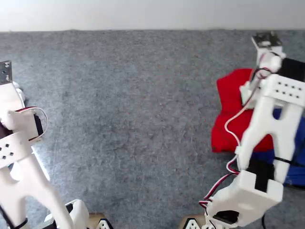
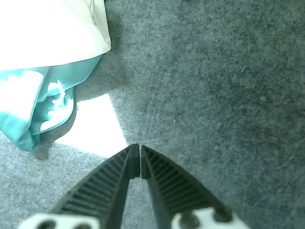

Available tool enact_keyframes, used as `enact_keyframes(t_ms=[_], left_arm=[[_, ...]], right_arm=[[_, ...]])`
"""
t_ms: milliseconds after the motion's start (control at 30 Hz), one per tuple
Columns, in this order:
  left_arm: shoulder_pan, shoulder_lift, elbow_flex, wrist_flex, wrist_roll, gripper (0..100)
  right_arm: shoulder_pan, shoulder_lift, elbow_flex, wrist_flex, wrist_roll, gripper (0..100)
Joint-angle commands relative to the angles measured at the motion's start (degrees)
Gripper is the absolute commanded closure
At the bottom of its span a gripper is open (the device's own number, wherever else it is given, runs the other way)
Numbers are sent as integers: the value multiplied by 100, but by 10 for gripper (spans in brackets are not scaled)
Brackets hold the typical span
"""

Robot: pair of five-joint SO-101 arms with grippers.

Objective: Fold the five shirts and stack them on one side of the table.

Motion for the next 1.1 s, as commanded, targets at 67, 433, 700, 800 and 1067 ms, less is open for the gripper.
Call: enact_keyframes(t_ms=[67,433,700,800,1067], left_arm=[[9,-79,-13,53,-53,987],[9,-70,-4,44,-53,987],[18,-70,40,-35,-53,987],[18,-70,207,-97,-53,986],[18,-123,629,-396,-53,986]], right_arm=[[910,-365,132,242,695,989],[2097,-365,123,-4,1679,989],[2545,-312,132,-453,2031,989],[2571,-303,167,-963,2040,989],[2484,40,141,-1112,2207,782]])
